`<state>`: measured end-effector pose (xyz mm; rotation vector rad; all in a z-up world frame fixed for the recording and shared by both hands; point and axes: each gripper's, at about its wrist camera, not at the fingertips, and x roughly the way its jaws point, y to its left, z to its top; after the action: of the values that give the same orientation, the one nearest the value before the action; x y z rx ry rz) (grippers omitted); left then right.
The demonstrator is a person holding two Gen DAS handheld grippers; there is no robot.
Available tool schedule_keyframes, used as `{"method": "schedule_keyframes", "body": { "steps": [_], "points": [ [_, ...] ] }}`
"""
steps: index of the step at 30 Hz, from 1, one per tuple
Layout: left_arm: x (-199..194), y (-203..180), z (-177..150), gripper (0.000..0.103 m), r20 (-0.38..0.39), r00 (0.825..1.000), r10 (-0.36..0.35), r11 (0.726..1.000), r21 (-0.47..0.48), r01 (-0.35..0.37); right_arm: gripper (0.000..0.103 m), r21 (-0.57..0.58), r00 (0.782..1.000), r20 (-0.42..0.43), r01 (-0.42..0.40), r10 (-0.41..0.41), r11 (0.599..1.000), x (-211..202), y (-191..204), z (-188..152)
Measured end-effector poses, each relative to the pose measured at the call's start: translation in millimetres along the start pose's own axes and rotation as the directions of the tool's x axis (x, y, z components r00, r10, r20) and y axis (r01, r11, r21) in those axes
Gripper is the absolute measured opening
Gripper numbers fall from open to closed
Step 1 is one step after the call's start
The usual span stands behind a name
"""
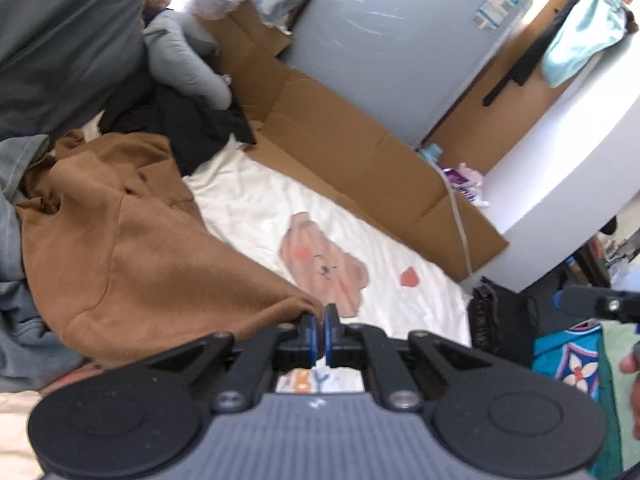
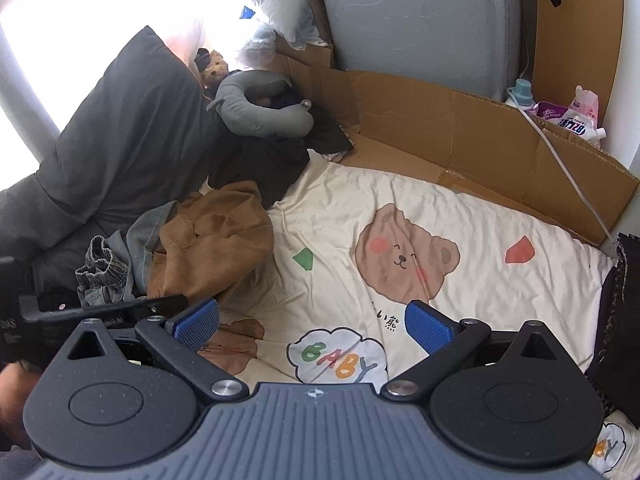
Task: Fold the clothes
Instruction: 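Drag the brown T-shirt onto the sheet with the left tool and release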
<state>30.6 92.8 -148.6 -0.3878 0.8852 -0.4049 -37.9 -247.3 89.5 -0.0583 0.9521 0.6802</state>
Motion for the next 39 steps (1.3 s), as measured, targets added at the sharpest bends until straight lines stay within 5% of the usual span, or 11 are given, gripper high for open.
{"method": "schedule_keyframes", "body": {
  "steps": [9,15,22,30,33,39],
  "points": [
    [-26.0,-48.0,33.4,0.003,0.038,0.993,-0.109,0.991,0.086,0.105,0.102,-0.02,1.0,0.016,0.001,0.0,1.0,-7.6,-2.7,-4.3],
    [-21.4,-97.4,61.3,0.003,-0.014,0.98,-0.199,0.957,0.213,0.197,0.102,-0.03,1.0,0.017,0.02,-0.02,0.999,-15.1,-5.6,-8.4],
    [30.8,-136.9,71.7,0.003,-0.153,0.965,-0.211,0.911,0.327,0.251,0.102,-0.001,0.999,0.004,0.053,-0.053,0.999,-19.7,-27.4,-11.6],
    [105.8,-145.9,65.2,0.006,-0.283,0.941,-0.187,0.907,0.317,0.276,0.102,0.061,0.995,-0.032,0.101,-0.099,0.993,-20.5,-63.4,-19.1],
    [129.8,-142.9,64.5,0.023,-0.34,0.921,-0.189,0.925,0.254,0.284,0.102,0.077,0.993,-0.039,0.113,-0.11,0.991,-18.9,-70.7,-16.9],
    [136.1,-131.0,57.6,0.055,-0.352,0.922,-0.161,0.925,0.271,0.265,0.102,0.063,0.991,-0.06,0.122,-0.119,0.99,-10.8,-71.5,-15.7]
  ]
}}
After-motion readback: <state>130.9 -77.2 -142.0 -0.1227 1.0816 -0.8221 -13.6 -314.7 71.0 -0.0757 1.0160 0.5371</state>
